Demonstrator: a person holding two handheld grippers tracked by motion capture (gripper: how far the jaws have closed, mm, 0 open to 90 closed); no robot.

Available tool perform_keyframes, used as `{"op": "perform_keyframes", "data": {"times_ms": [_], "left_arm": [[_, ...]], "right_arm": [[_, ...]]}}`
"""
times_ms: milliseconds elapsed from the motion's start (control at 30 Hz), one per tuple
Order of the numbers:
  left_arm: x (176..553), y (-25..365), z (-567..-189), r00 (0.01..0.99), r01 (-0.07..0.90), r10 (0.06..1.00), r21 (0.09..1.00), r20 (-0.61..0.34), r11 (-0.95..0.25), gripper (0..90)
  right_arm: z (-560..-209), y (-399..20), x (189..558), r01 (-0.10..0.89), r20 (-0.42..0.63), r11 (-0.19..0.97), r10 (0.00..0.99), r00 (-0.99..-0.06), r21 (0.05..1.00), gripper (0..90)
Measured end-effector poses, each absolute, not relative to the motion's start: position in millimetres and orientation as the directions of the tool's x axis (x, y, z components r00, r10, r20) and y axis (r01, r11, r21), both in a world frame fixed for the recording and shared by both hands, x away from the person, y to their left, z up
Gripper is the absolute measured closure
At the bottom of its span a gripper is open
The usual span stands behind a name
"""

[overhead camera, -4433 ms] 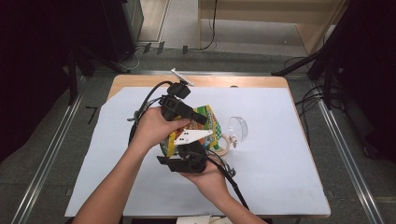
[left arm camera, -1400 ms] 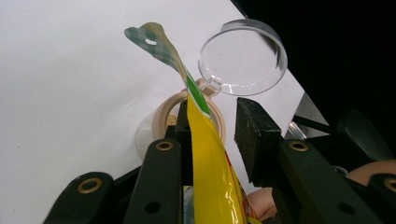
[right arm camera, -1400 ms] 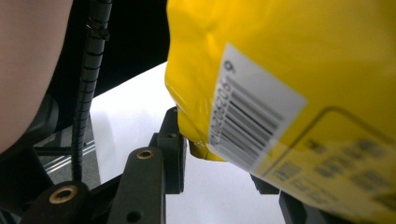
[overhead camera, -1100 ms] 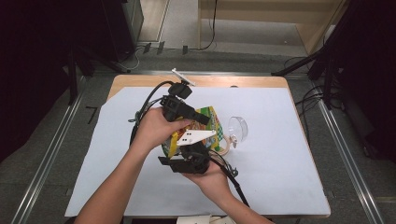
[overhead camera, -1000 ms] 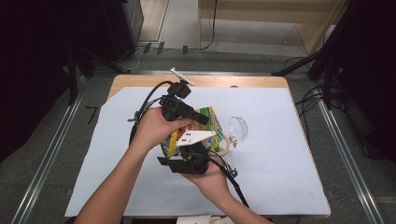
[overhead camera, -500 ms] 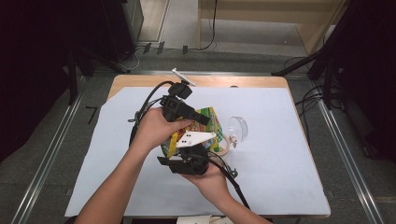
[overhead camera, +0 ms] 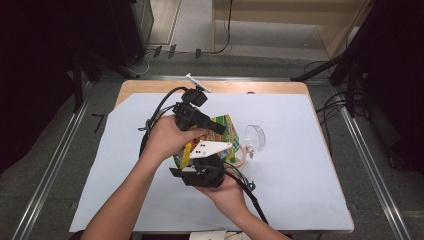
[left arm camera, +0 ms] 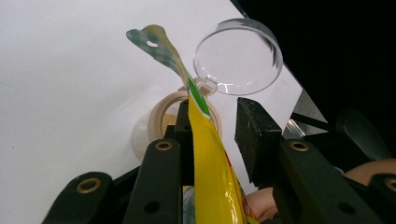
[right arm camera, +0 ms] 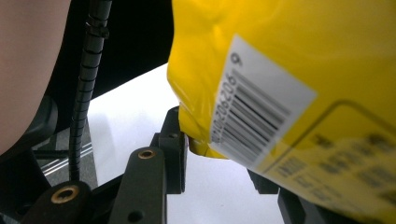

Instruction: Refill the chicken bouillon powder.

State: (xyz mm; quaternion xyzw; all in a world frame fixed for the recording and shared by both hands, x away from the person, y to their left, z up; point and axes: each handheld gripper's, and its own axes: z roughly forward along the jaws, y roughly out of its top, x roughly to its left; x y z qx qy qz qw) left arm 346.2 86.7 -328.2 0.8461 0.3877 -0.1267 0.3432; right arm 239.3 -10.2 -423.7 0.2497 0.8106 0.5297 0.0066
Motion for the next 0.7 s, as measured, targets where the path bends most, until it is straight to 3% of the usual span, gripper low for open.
{"op": "perform_keyframes", "data": {"times_ms": [700], "left_arm": [[342.9, 83.6, -326.5, 0.673, 0.737, 0.575, 0.491, -0.465, -0.465, 71.0]], "right_arm": [[-425.5, -11.5, 238.6, 0.385, 0.24, 0.311, 0.414, -0.878, 0.869, 64.9]]}}
